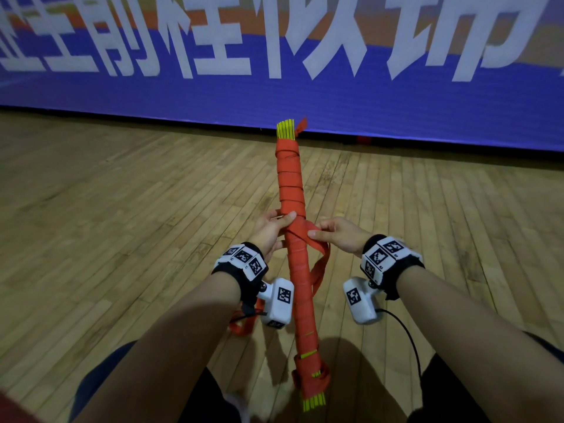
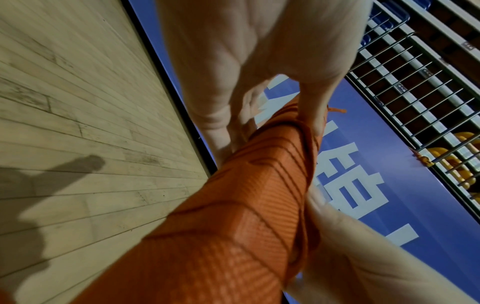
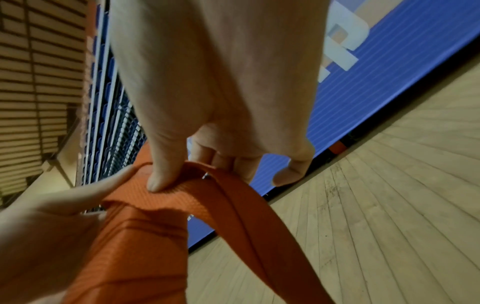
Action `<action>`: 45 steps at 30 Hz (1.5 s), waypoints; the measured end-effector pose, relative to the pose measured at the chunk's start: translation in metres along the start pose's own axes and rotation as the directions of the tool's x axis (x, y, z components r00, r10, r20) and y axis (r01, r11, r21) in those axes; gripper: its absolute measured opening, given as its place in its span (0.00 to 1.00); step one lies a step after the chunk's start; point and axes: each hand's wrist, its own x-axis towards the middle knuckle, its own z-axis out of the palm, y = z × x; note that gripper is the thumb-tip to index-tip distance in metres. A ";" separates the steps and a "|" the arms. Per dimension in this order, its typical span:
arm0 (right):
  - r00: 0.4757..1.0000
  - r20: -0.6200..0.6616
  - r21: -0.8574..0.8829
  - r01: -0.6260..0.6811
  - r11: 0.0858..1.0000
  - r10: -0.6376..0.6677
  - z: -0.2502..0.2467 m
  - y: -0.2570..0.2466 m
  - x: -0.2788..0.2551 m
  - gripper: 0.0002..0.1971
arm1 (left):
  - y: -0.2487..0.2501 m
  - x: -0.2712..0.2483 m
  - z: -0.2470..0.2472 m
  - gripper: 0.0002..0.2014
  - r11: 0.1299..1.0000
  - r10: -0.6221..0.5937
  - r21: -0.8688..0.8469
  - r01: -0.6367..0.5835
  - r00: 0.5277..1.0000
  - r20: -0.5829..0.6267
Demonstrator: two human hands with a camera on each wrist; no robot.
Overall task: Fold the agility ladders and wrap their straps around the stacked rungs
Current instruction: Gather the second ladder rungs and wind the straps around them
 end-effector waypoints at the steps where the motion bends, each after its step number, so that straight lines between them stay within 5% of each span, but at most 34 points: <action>1: 1.000 -0.009 -0.012 -0.006 1.000 0.006 0.000 0.002 0.001 0.09 | 0.000 -0.001 0.001 0.18 1.000 -0.007 0.004 0.007 1.000 0.013; 5: 0.998 -0.059 0.003 0.020 1.000 -0.020 -0.001 0.005 0.002 0.03 | 0.003 -0.006 0.005 0.08 1.000 -0.021 0.006 0.020 0.991 0.132; 9: 0.998 -0.052 0.085 0.049 0.995 -0.045 -0.001 0.001 0.000 0.08 | 0.002 -0.005 0.002 0.13 0.999 -0.039 -0.025 0.045 0.980 0.197; 19: 0.986 -0.164 0.078 0.046 0.996 -0.033 0.004 0.002 0.003 0.01 | 0.005 -0.003 -0.001 0.18 0.990 -0.109 0.104 0.099 0.989 0.104; 22: 0.971 -0.236 0.063 0.044 0.997 -0.028 0.001 0.001 0.004 0.12 | 0.007 -0.005 -0.001 0.16 0.989 -0.086 0.132 0.070 0.989 0.122; 28: 0.952 -0.296 -0.078 0.061 0.995 -0.082 0.003 -0.002 0.005 0.11 | 0.005 -0.001 0.001 0.34 0.932 -0.004 0.361 -0.041 0.992 0.123; 41: 0.983 -0.178 0.015 0.051 0.999 -0.048 -0.008 -0.008 -0.004 0.16 | 0.008 -0.006 0.005 0.32 0.945 -0.095 0.327 0.001 0.958 0.272; 45: 0.967 -0.252 -0.028 0.016 0.999 -0.022 -0.009 -0.007 0.001 0.19 | 0.001 -0.008 0.017 0.33 0.884 0.031 0.457 -0.101 0.987 0.159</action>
